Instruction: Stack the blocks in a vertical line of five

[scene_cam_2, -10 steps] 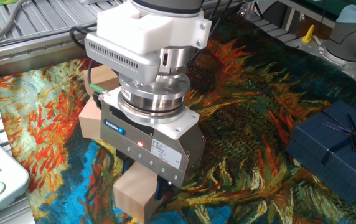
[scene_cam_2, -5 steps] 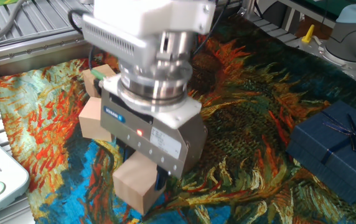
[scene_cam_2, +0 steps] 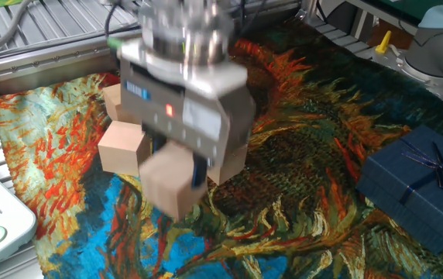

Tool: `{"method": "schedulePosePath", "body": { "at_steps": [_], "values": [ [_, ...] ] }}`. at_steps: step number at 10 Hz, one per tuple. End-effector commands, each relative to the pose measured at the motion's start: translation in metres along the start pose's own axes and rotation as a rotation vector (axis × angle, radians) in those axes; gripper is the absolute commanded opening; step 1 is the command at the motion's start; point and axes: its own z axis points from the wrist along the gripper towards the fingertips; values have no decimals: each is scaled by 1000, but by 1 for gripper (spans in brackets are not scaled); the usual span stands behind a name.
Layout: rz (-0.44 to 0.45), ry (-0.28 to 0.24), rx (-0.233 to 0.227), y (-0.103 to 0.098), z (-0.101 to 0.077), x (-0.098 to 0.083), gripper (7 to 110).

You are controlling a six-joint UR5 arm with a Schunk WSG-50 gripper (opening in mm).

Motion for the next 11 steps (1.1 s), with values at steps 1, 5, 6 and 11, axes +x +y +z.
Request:
{"method": "schedulePosePath", "body": {
  "at_steps": [1,5,6,11],
  "values": [
    [57,-45,-69,-17,-32,21,7],
    [143,35,-47,-50,-29,82,7],
    [173,54,-61,-48,-31,94,7],
    [311,55,-68,-31,-37,110,7]
  ]
}}
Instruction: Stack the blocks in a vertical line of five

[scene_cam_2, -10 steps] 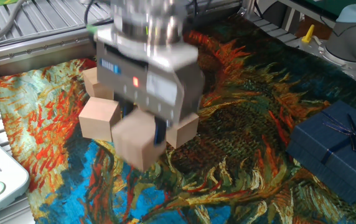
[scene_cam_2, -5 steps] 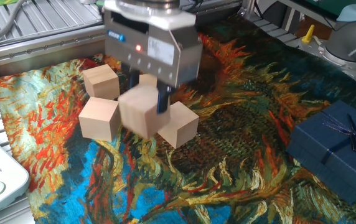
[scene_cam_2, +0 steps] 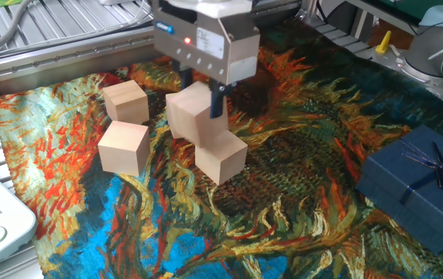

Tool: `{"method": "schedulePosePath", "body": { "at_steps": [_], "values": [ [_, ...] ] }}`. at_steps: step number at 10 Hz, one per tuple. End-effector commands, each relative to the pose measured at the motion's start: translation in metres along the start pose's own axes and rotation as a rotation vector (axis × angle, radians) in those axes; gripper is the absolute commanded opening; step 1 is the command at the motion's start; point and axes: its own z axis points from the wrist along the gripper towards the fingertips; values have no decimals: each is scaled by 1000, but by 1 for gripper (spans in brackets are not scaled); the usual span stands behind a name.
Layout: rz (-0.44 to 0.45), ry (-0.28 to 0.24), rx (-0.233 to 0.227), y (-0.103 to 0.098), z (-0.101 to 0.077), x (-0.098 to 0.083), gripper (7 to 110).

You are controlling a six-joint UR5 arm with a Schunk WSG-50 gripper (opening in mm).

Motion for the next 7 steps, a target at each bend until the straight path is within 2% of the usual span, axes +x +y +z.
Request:
{"method": "schedulePosePath", "body": {
  "at_steps": [1,3,4,5,7],
  "values": [
    [60,-19,34,7,2,6,7],
    [28,-70,102,12,7,-1,7],
    [20,-69,109,18,8,2,7],
    [1,-59,130,15,7,8,7],
    [-8,-59,124,13,5,15,7]
  ]
}}
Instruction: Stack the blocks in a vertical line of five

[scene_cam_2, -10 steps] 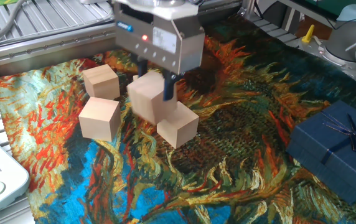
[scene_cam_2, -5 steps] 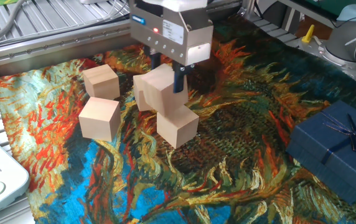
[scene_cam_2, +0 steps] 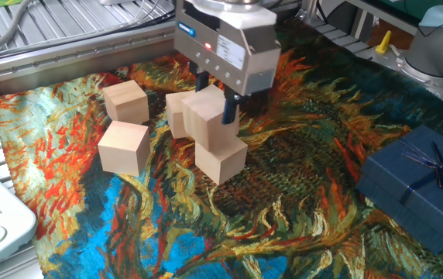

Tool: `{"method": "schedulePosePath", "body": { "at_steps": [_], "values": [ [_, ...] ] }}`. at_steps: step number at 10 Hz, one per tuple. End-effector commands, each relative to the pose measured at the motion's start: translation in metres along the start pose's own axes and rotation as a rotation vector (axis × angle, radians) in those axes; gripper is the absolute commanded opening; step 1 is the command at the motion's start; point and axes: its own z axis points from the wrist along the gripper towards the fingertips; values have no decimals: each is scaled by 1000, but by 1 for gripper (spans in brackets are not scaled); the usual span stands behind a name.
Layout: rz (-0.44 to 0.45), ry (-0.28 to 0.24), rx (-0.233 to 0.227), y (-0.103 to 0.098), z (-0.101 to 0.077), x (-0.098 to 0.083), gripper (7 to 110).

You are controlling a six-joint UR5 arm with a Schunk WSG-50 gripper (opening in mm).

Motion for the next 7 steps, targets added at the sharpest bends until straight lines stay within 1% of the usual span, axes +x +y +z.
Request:
{"method": "schedulePosePath", "body": {
  "at_steps": [1,2,3,4,7],
  "values": [
    [-4,-31,-5,1,1,4,7],
    [27,-43,-18,3,3,3,7],
    [32,-45,-26,2,4,5,7],
    [25,-54,-25,0,7,6,7],
    [4,-41,-36,5,17,21,7]
  ]
}}
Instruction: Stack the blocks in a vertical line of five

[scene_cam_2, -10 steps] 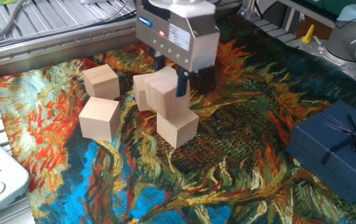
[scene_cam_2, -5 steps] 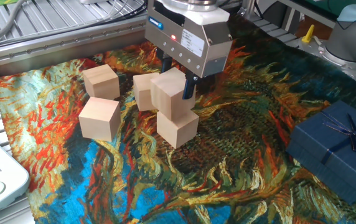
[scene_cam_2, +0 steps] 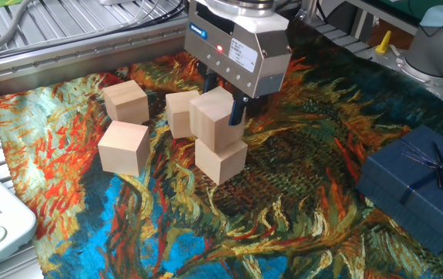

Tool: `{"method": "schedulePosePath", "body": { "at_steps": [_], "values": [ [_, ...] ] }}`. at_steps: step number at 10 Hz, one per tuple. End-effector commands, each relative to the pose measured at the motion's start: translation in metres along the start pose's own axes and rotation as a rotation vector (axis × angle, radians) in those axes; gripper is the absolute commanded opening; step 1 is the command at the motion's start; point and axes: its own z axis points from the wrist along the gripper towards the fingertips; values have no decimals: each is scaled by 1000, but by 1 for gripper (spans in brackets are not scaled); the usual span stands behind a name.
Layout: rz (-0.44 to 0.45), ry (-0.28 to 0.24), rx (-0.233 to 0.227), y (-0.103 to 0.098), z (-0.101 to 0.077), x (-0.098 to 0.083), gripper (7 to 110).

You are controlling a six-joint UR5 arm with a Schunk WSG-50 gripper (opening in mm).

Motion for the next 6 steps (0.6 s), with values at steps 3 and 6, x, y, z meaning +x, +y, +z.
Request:
{"method": "schedulePosePath", "body": {
  "at_steps": [3,6],
  "values": [
    [-5,-4,-14,5,7,8,7],
    [2,-19,-26,3,5,1,7]
  ]
}}
